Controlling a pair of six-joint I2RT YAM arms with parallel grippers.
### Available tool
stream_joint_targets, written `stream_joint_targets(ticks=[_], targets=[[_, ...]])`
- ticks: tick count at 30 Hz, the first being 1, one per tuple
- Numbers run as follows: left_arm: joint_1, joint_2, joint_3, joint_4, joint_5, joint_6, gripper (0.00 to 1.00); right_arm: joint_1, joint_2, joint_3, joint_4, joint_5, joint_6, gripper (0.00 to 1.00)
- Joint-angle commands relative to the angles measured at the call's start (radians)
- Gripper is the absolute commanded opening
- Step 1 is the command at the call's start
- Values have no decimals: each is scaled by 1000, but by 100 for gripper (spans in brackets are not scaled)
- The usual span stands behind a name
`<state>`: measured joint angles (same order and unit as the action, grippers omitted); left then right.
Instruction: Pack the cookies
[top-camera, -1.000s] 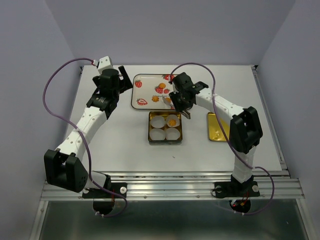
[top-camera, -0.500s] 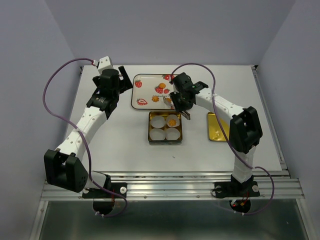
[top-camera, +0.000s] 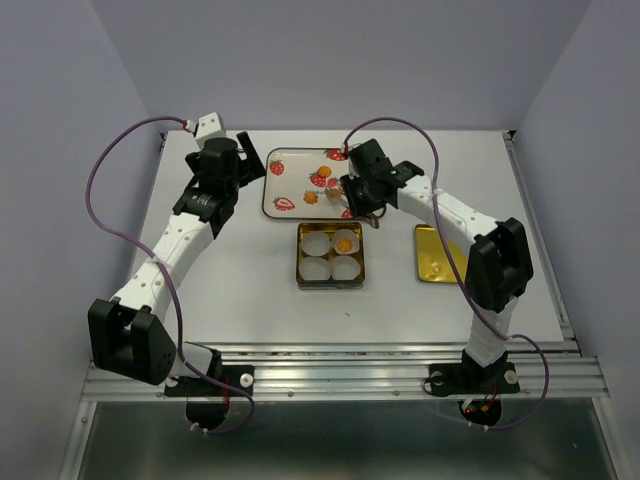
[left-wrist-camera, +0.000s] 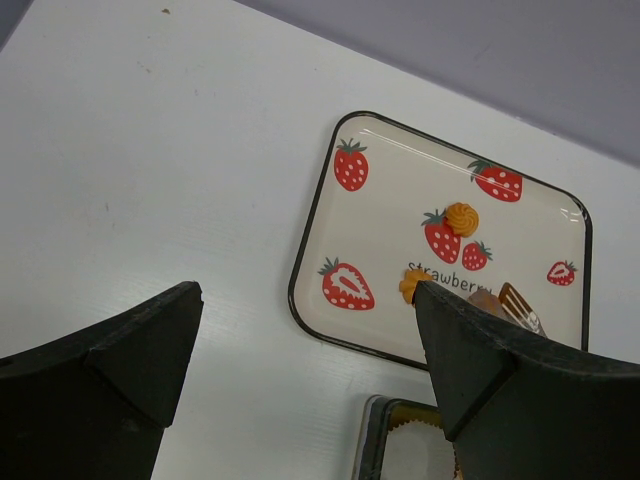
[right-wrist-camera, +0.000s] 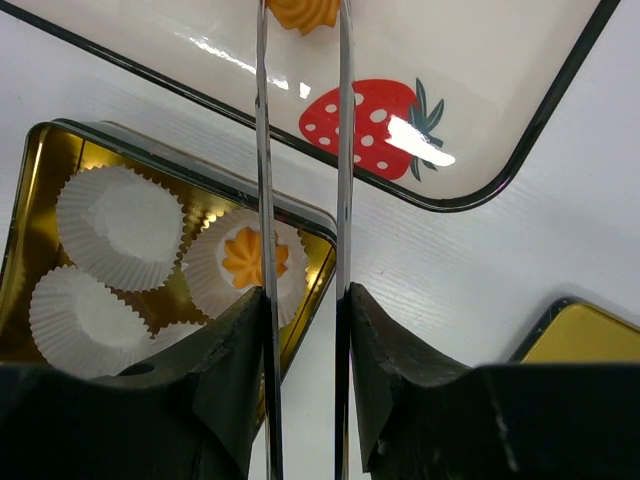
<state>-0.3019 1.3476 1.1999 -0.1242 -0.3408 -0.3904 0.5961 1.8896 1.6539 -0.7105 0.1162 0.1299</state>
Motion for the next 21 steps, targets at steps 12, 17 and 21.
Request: stream_joint_targets(ticks=[12, 17, 21], targets=[[-5, -34, 13, 28, 14, -10, 99, 2, -165, -57, 98, -52, -26, 33], [-5, -41, 7, 31, 36, -22, 99, 14, -256, -135, 129, -99, -38, 32], [-5, -53, -5, 32, 51, -33, 99, 36, -305, -195, 129, -107, -42, 32]])
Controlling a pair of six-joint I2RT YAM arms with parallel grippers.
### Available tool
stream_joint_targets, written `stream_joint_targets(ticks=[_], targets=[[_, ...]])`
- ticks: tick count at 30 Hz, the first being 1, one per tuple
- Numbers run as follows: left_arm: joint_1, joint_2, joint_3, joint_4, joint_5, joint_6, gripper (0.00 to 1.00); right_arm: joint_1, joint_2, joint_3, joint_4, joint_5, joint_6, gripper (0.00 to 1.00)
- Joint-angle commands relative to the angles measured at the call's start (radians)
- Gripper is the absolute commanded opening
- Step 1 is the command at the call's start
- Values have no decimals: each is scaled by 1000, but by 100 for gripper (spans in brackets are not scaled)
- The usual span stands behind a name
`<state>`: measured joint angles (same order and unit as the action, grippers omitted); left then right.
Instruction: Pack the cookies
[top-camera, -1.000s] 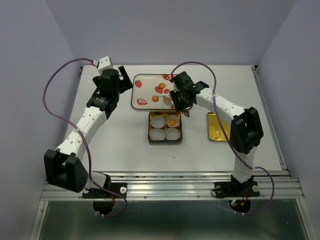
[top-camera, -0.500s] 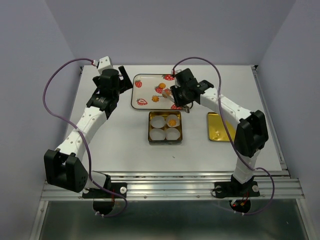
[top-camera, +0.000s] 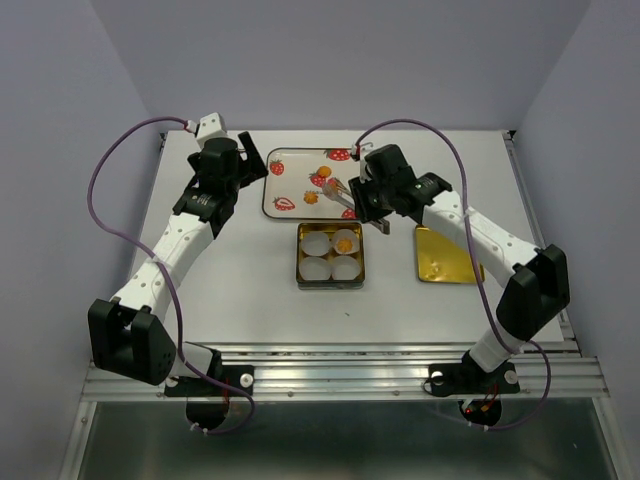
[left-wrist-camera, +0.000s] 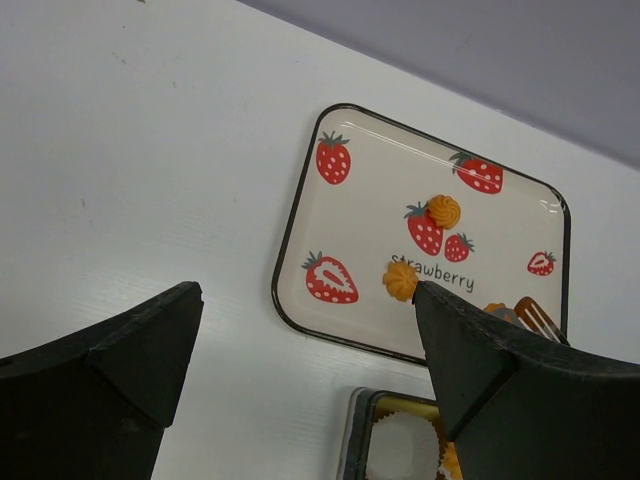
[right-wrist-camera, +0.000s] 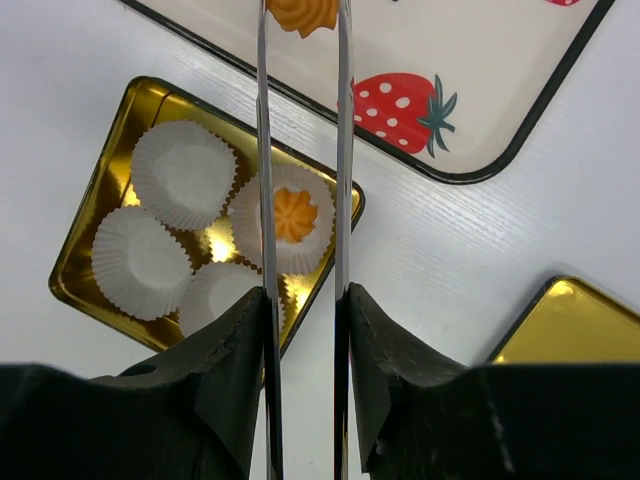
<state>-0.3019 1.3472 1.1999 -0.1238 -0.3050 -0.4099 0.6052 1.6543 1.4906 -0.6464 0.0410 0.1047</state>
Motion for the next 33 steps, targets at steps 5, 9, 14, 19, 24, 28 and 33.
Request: stream_joint_targets(ticks=[5, 9, 14, 19, 24, 28, 33], targets=[[-5, -72, -34, 33, 40, -33, 99, 91, -143, -92, 59, -91, -23, 32], [-8, -91, -56, 33, 55, -43, 99, 131, -195, -142, 51, -110, -33, 32], [-16, -108, -80, 35, 67, -56, 99, 189, -214, -185, 33, -86, -40, 33], [-23, -118, -94, 33, 84, -66, 99, 212, -211, -211, 28, -66, -22, 33], [-26, -112, -100, 38, 83, -69, 99, 212, -183, -224, 33, -1, 3, 33], [-28, -112, -95, 38, 89, -67, 99, 212, -168, -217, 45, 17, 13, 33], [-28, -126, -99, 38, 81, -61, 99, 212, -149, -216, 44, 2, 9, 33]])
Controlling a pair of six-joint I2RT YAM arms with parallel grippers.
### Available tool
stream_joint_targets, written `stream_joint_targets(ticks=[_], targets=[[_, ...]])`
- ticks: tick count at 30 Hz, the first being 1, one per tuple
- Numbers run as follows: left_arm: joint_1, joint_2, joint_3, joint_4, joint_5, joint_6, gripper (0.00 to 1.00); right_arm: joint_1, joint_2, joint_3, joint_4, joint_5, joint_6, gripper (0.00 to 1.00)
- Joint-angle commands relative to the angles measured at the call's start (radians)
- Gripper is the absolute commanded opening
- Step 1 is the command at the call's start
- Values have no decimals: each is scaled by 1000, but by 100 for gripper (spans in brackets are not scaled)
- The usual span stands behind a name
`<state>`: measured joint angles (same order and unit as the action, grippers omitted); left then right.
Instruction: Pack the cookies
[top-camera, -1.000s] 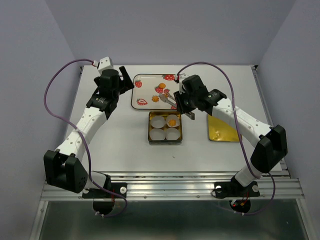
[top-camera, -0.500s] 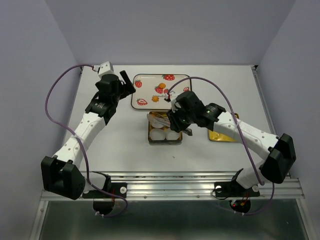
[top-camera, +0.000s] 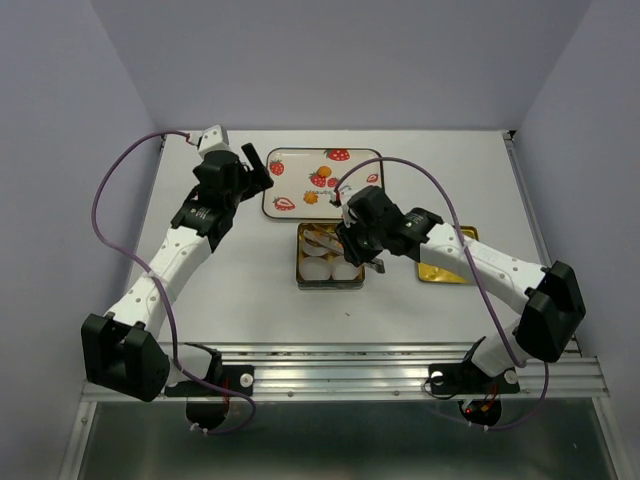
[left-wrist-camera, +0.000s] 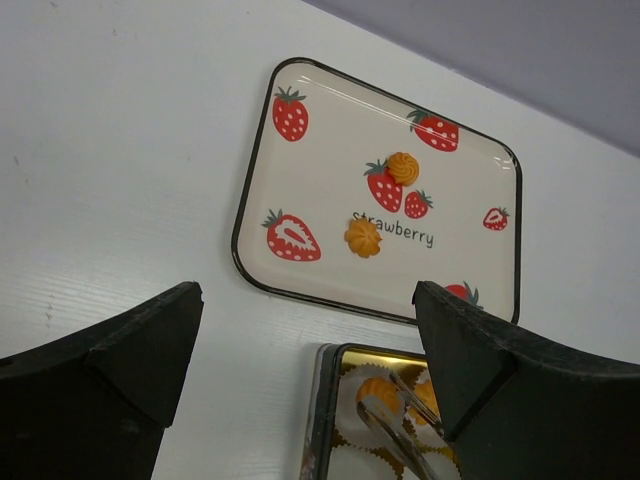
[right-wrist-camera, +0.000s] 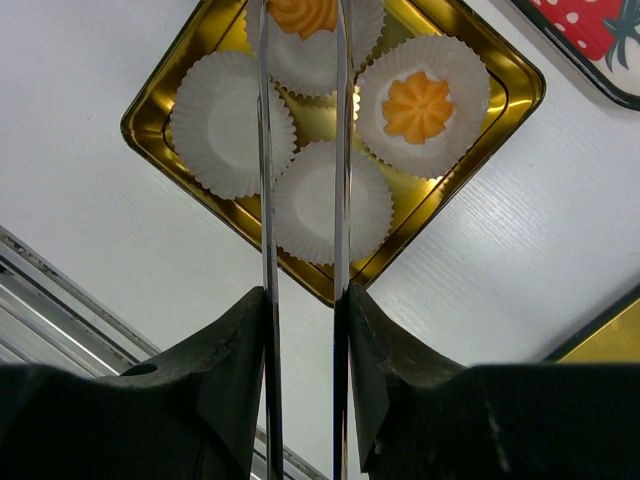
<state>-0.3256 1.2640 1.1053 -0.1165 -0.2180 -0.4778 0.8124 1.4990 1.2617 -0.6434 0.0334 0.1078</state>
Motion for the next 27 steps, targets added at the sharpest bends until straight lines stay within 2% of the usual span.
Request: stream_joint_targets(ticks=[1, 27], targets=[[-4, -43, -4, 32, -6, 8, 99, 5, 9, 13, 41, 5, 6, 34], [-4, -55, -12, 31, -9, 10, 99, 5, 86, 11, 44, 34, 1, 36]])
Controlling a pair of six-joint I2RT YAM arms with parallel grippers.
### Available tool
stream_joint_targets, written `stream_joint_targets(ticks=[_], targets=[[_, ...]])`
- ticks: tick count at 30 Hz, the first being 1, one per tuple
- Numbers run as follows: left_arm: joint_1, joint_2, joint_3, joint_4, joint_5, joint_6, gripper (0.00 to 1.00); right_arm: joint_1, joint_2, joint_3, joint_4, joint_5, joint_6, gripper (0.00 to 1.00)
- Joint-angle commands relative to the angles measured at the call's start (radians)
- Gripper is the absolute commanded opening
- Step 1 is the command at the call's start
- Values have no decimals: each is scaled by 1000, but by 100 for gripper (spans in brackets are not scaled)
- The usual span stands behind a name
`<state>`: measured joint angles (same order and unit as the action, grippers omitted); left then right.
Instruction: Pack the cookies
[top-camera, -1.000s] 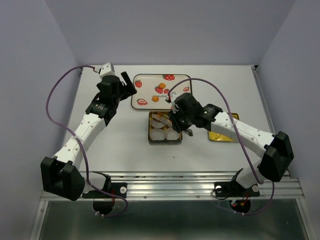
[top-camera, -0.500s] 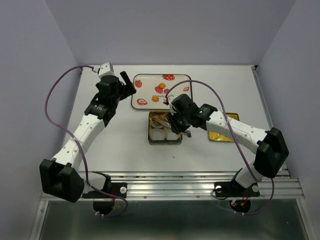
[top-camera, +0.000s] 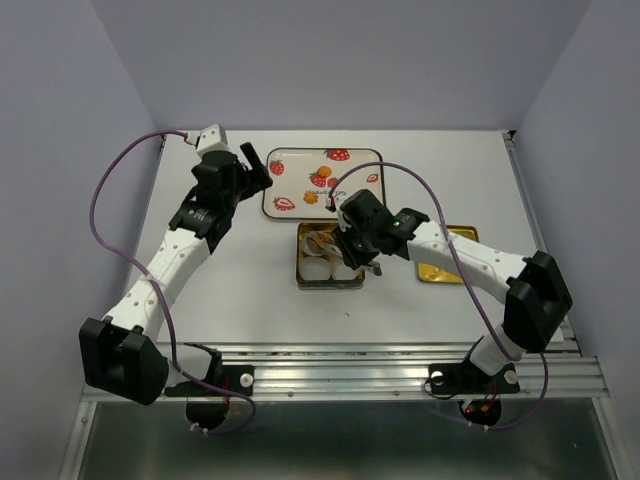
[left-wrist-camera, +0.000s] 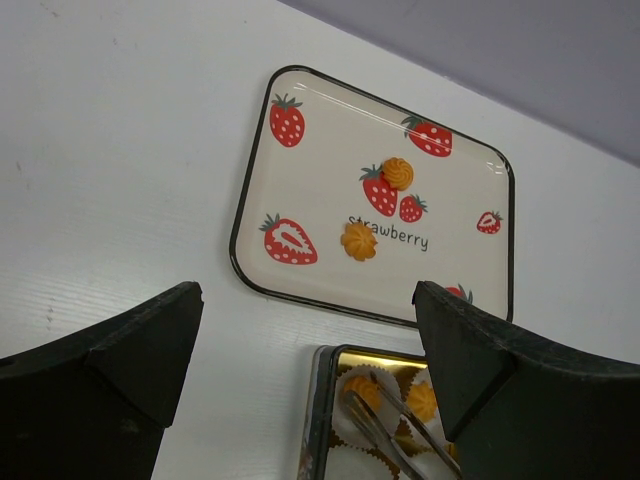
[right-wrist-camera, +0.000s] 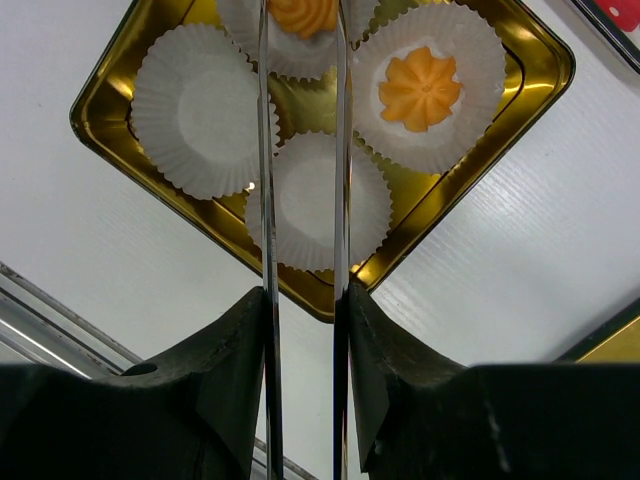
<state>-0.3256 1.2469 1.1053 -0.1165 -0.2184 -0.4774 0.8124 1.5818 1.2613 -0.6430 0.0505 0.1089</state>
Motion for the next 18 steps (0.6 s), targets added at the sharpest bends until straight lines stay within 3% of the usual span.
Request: stream_joint_targets(ticks=[1, 18], targets=[[-4, -38, -12, 35, -9, 10, 99, 5, 4, 10, 43, 17, 2, 37], [-6, -50, -27, 43, -13, 13, 99, 5, -2, 26, 36, 23, 35, 47]])
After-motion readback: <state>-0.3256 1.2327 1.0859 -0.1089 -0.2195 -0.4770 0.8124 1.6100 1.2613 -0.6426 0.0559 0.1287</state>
